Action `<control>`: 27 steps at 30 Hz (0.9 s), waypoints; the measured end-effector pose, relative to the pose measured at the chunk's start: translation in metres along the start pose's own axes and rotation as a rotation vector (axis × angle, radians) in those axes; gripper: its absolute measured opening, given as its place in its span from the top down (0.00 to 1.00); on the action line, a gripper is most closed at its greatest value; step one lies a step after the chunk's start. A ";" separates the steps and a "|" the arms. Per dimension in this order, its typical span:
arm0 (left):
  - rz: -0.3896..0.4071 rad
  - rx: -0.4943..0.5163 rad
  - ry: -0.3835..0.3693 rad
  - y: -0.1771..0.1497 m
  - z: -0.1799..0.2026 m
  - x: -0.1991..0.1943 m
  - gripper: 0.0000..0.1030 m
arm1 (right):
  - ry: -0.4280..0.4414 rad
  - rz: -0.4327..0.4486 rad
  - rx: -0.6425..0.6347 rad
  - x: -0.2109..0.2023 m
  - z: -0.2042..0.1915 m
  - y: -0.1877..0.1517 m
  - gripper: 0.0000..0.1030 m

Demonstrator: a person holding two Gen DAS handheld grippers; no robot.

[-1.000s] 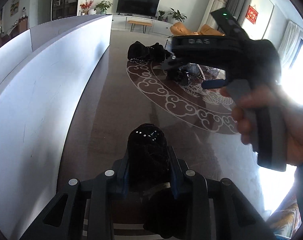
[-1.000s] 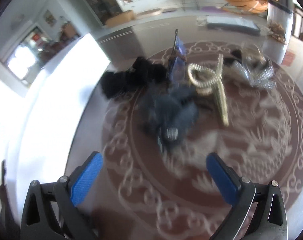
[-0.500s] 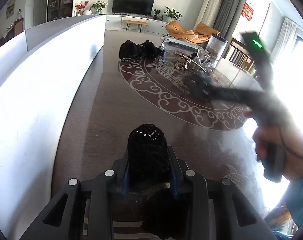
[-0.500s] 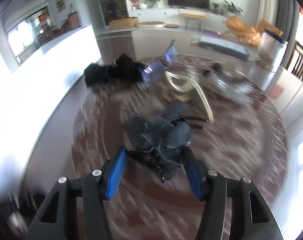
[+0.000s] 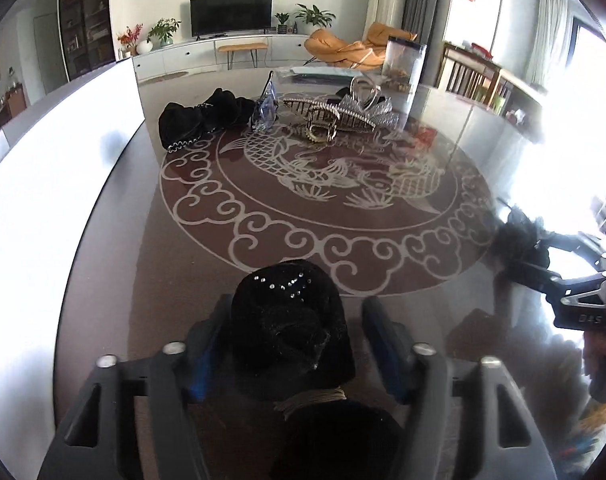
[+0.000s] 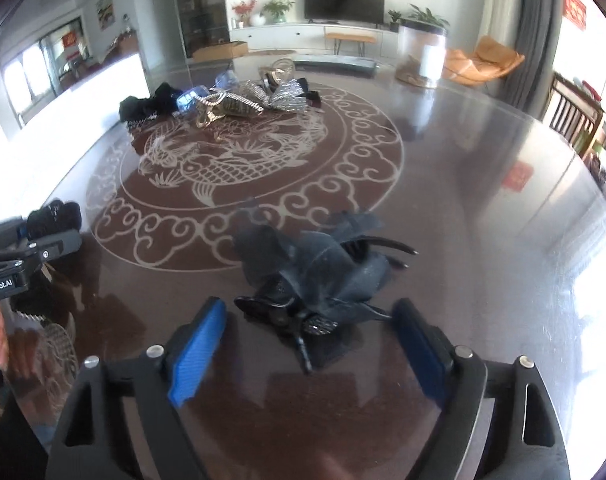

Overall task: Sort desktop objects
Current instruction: 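Hold the black hat and black mesh bow above the table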

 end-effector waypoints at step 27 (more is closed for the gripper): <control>-0.037 -0.014 0.079 -0.003 -0.010 0.011 0.00 | -0.028 -0.020 0.021 0.011 -0.004 0.000 0.00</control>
Point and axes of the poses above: each gripper's, at about its wrist camera, not at the fingertips, and x roughly the way its jaws point, z to its right, y to its top, the point moved 7 cm from there along x, roughly the way its jaws point, and after that the axes turned 14 degrees about z, right-handed, at the moved point
